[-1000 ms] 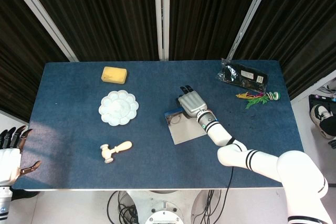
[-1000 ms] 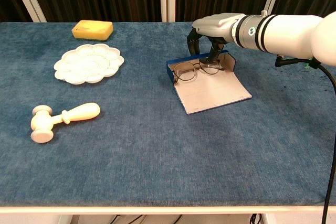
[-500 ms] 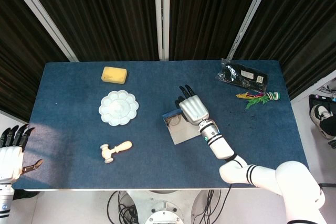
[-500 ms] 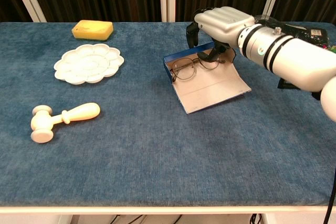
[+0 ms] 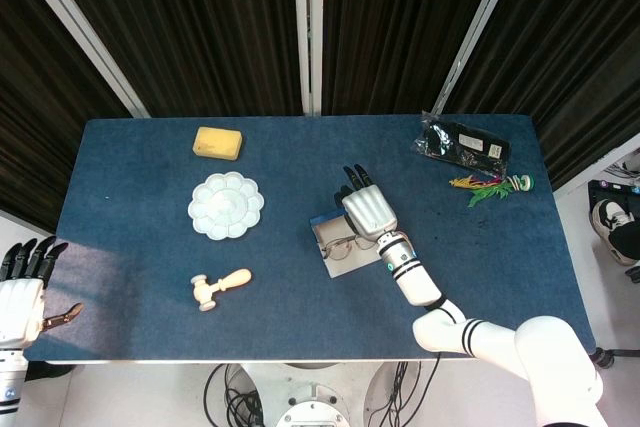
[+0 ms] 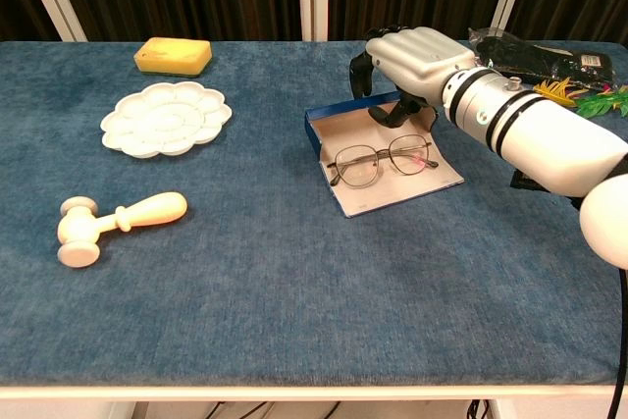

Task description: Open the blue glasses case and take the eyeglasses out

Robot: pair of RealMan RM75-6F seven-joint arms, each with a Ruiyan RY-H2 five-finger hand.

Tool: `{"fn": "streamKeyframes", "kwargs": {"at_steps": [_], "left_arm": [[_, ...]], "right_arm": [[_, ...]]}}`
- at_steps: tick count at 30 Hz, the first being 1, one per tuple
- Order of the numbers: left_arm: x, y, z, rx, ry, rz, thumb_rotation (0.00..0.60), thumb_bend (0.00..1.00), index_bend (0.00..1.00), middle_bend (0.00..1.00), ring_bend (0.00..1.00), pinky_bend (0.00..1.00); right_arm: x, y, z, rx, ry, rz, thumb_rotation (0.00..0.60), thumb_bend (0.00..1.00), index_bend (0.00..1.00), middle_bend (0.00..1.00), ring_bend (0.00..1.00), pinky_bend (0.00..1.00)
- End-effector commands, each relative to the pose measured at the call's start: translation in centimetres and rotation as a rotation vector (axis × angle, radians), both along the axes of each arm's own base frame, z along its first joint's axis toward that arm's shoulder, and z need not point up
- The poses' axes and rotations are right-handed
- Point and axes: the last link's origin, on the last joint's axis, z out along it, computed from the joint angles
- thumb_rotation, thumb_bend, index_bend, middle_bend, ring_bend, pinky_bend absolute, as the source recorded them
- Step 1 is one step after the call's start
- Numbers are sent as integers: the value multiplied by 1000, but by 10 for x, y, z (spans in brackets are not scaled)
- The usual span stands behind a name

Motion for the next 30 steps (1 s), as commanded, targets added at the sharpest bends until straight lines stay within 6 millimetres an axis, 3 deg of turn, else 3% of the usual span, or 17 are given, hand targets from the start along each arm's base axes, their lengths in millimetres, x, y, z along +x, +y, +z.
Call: {"fn": "streamKeyframes", "kwargs": {"at_steps": [1,3,5,10,13,15,18,30], "left_arm": [[0,0,0,-1,0,0,600,37,146,66,0,0],[0,0,1,0,1,0,600,37,146,65,0,0],[1,-1,1,3,1,0,600,37,146,65,0,0],[1,-2,1,3,1,-3,600,37,146,66,0,0],[1,-4,2,7,0,-2,600,37,146,65,0,0],[1,-4,2,8,-1,-1,600,37,146,65,0,0],[1,-5,2,7,-2,-1,600,37,146,65,0,0],[2,-7,2,12,0,-1,600,37,146,65,0,0]], "right_arm": [[7,-4,2,39,14,-23,600,312,318,272,0,0],[11,-3,6,52,22,-23,600,244,117,223,0,0],[12,-1,11,67,26,-27,600,198,38,192,0,0],[12,11,25,86,6,-6,600,185,23,168,0,0],[7,24,33,109,-16,23,600,191,98,169,0,0],[-1,33,35,130,-16,30,600,216,246,172,0,0],[-13,40,34,150,2,29,600,269,365,174,0,0],[-27,40,12,135,41,51,600,308,395,161,0,0]]}}
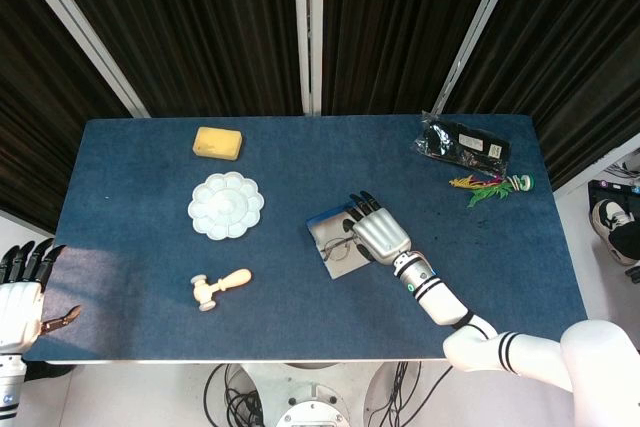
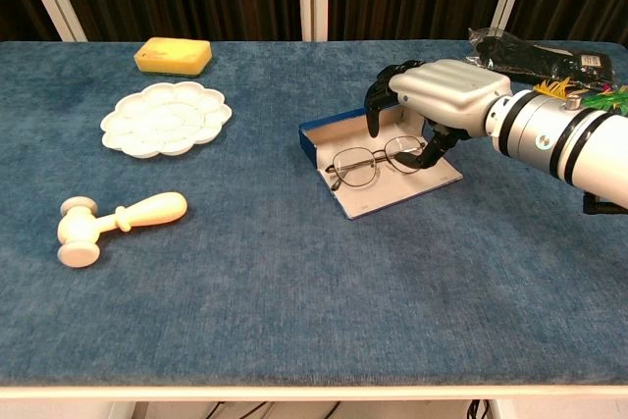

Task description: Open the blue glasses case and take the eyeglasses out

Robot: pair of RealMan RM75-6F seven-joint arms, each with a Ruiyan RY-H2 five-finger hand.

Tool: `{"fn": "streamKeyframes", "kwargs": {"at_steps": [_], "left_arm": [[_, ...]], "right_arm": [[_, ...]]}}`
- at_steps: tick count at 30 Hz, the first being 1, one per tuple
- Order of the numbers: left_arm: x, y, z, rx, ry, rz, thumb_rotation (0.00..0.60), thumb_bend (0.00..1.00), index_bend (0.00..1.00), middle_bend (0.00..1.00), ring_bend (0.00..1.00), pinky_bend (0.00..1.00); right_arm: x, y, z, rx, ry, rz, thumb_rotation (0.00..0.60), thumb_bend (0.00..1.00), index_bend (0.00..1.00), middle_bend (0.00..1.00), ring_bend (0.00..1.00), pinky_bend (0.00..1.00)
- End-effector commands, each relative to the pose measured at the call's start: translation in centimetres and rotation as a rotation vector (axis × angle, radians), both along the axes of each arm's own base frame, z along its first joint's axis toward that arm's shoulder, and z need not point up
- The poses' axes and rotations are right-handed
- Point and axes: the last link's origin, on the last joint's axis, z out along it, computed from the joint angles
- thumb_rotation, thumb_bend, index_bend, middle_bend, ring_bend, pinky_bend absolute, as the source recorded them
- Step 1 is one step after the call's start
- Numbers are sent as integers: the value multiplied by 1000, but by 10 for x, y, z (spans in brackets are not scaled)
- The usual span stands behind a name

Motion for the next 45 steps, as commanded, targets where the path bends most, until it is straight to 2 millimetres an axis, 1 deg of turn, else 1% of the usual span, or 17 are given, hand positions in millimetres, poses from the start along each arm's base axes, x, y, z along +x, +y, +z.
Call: {"fn": "streamKeyframes", "kwargs": {"at_steps": [1,4,10,19,27,30,37,41,45], "left_arm": [[0,0,0,0,0,2,600,36,146,65,0,0],[-1,0,0,0,-1,3,600,37,146,65,0,0],[-2,-1,0,1,-3,5,600,37,146,65,0,0],[-4,-1,0,2,-7,7,600,37,146,65,0,0],[-5,-3,0,8,-9,8,600,36,146,65,0,0],[-5,-5,1,10,-9,9,600,37,147,66,0,0],[-4,-5,1,11,-7,4,600,37,146,65,0,0],[-2,-4,1,11,-4,-3,600,37,146,65,0,0],[0,-4,2,11,-2,-5,600,37,146,65,0,0]], "right_arm": [[0,0,-6,-2,-1,9,600,309,395,161,0,0],[0,-2,-10,-1,3,9,600,322,400,161,0,0],[0,-4,-15,1,-10,-1,600,354,471,176,0,0],[0,-4,-18,12,-7,-9,600,370,521,190,0,0],[-3,-2,-19,8,-15,-15,600,388,637,230,0,0],[-4,0,-14,-2,-30,-14,600,394,648,235,0,0],[-4,12,11,-31,-62,32,600,396,648,235,0,0],[2,21,25,-40,-87,71,600,397,650,235,0,0],[14,34,28,3,-108,121,600,397,651,235,0,0]]}}
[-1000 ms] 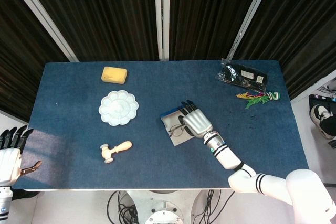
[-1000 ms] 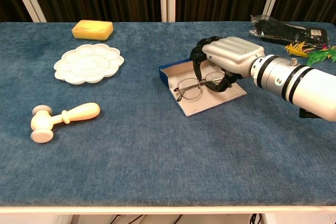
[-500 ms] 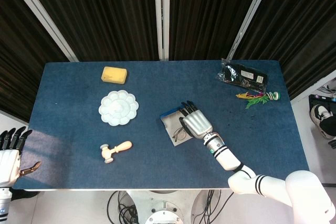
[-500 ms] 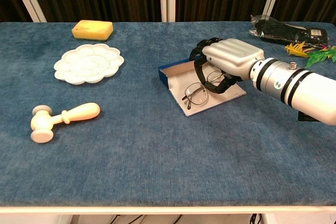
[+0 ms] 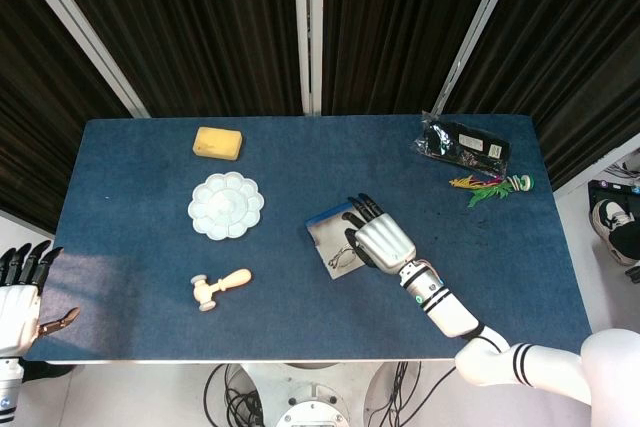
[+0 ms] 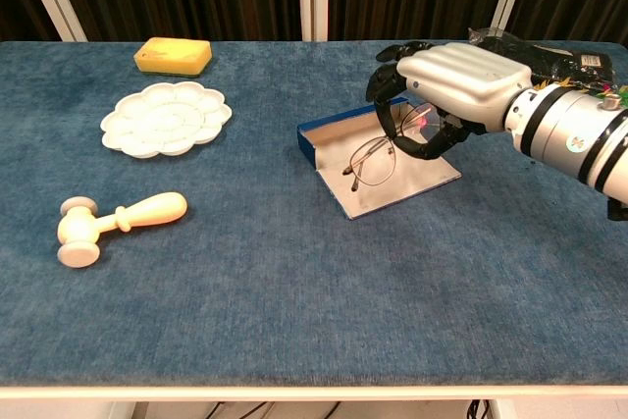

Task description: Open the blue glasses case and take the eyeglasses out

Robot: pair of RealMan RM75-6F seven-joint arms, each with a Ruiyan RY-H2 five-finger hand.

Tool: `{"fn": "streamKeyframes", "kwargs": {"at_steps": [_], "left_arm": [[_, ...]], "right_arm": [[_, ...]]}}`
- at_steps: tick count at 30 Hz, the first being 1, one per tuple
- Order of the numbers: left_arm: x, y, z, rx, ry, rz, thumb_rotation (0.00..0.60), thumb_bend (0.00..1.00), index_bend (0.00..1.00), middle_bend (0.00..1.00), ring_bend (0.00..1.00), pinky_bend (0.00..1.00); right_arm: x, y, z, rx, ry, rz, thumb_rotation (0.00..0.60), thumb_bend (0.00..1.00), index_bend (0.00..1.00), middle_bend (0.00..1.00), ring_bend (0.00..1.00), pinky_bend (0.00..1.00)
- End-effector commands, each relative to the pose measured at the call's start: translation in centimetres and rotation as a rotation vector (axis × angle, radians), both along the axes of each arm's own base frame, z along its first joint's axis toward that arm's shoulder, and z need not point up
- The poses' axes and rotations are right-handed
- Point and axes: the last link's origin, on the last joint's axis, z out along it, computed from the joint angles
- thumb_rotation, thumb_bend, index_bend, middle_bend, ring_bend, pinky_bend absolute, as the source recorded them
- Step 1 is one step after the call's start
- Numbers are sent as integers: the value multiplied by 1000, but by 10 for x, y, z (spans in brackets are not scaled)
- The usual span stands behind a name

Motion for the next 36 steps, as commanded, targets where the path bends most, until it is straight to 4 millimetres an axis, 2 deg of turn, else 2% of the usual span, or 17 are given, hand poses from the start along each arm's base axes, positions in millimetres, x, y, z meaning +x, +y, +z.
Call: {"fn": "streamKeyframes", "kwargs": {"at_steps": [1,8,12,14,16,18,21,22,25,28,32,36], "left_arm": [[1,0,0,1,1,-3,600,37,146,65,0,0],[4,-1,0,3,5,-9,600,37,146,66,0,0],[4,-2,1,5,5,-5,600,36,146,65,0,0],[3,-2,1,4,5,-5,600,36,146,65,0,0],[3,-3,1,5,4,-4,600,36,146,65,0,0],[2,-2,1,5,4,-3,600,36,146,65,0,0],[2,-2,1,3,4,-4,600,37,146,66,0,0],[2,-1,1,3,4,-5,600,37,146,65,0,0],[2,0,1,2,3,-7,600,37,146,65,0,0],[2,1,1,3,1,-11,600,37,146,65,0,0],[1,4,1,1,-1,-16,600,36,146,65,0,0],[2,7,0,-4,0,-26,600,37,146,65,0,0]], "right_arm": [[9,12,3,35,-6,50,600,397,652,235,0,0],[41,34,-28,198,43,142,600,398,653,235,0,0],[57,37,-48,230,67,167,600,396,638,231,0,0],[62,38,-57,238,83,173,600,385,601,220,0,0],[66,37,-62,230,94,183,600,356,485,196,0,0],[69,37,-64,219,105,196,600,311,239,160,0,0],[68,38,-61,209,112,199,600,263,45,138,0,0],[67,38,-58,204,110,197,600,253,23,135,0,0],[63,38,-42,170,88,186,600,233,0,125,0,0],[47,35,-9,92,52,147,600,230,0,119,0,0],[3,36,54,-89,23,34,600,260,0,119,0,0],[-44,56,109,-243,-10,-84,600,284,0,117,0,0]]}}
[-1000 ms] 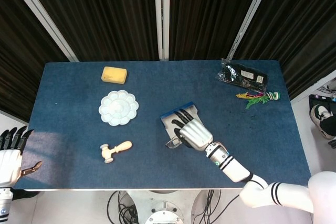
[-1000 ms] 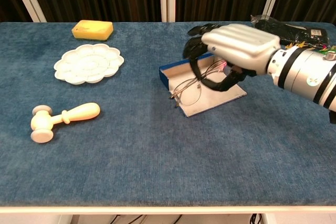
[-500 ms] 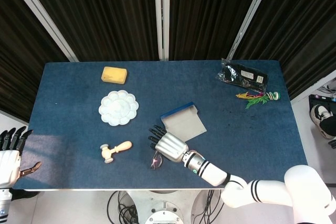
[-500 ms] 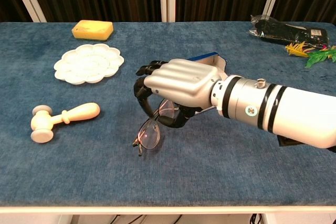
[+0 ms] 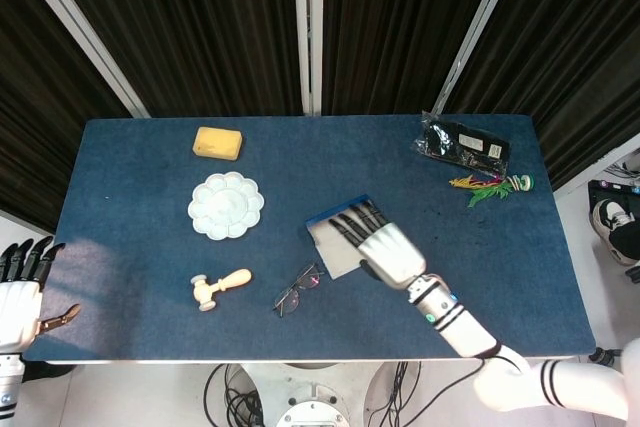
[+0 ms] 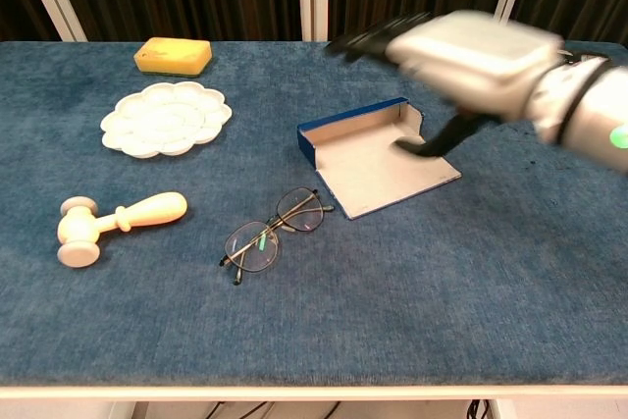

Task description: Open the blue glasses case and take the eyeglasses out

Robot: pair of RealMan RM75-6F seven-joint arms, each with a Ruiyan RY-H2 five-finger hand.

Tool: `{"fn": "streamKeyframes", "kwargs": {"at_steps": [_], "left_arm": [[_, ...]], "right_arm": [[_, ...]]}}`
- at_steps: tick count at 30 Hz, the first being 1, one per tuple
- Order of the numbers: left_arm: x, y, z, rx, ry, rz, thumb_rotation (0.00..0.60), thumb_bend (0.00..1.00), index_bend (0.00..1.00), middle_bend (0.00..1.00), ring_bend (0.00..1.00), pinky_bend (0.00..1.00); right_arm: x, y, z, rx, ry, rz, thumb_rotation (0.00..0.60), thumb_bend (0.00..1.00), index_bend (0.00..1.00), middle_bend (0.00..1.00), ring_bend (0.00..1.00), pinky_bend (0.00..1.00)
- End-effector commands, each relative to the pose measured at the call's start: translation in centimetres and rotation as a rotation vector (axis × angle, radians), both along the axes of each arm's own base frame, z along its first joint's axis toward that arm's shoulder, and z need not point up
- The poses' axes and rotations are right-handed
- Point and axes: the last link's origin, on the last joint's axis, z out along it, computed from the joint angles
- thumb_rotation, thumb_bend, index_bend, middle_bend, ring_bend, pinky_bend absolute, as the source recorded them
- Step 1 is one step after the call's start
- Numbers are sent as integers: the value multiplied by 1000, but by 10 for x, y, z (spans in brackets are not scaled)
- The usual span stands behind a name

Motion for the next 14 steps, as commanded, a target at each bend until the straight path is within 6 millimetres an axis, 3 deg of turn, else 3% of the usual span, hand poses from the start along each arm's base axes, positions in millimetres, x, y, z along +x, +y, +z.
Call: {"fn": "streamKeyframes", "kwargs": {"at_steps": [1,7,14], "left_arm": [[0,2,-1,-5,1,-5,600,37,146,65,0,0],[1,7,-3,-20,2,-8,600,36,146,65,0,0],[0,5,-6,-27,4,2,600,36,146,65,0,0]], "right_arm": [[-58,30,68,-175,-49,-144,600,286,0,116,0,0],[-119,81,116,-301,-109,-312,600,292,0,92,0,0],[-155,115,139,-298,-145,-430,600,301,0,59,0,0]]}}
